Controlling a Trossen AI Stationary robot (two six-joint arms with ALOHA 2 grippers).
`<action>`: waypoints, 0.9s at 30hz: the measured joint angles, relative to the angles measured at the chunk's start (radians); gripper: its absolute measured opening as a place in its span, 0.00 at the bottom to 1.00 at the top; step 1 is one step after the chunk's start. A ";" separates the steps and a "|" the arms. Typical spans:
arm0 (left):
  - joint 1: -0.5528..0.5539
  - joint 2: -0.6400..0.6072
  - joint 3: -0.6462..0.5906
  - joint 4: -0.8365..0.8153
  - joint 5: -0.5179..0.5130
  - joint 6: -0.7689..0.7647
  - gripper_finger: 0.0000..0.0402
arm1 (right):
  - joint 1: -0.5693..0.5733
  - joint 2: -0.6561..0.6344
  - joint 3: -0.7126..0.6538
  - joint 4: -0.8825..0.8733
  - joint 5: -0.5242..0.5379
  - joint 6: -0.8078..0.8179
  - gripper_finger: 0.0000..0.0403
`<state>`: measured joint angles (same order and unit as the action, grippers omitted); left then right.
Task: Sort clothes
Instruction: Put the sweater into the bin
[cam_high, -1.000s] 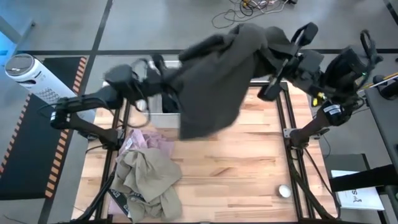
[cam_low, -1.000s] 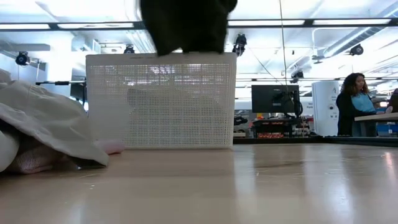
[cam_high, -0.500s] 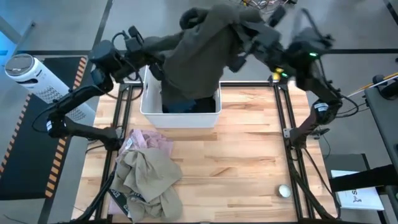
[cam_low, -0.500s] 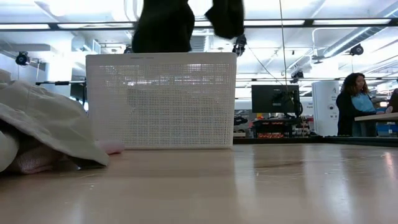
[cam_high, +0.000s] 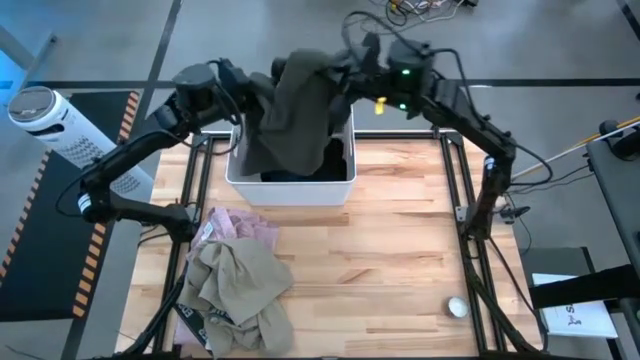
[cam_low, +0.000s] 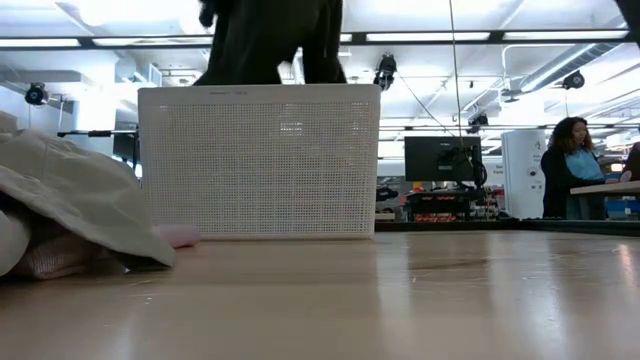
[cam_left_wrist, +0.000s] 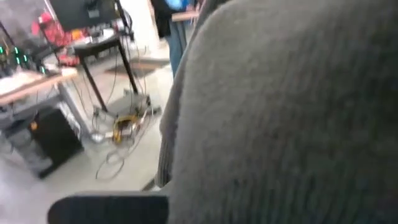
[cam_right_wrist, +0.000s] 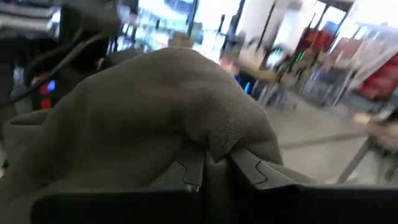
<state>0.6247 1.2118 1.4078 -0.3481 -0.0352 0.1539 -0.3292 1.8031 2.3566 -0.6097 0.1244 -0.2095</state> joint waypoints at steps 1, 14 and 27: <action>0.000 0.000 -0.024 0.004 -0.001 0.000 0.00 | -0.005 0.011 0.000 -0.024 -0.005 0.008 0.04; 0.062 0.007 -0.264 0.105 -0.006 -0.033 0.00 | -0.115 0.160 -0.001 -0.432 -0.202 0.044 0.04; 0.121 0.005 -0.300 0.046 -0.010 -0.084 0.15 | -0.146 0.297 -0.001 -0.397 -0.193 0.126 0.19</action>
<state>0.7461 1.2163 1.1080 -0.3020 -0.0454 0.0704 -0.4750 2.0999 2.3554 -1.0070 -0.0686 -0.0837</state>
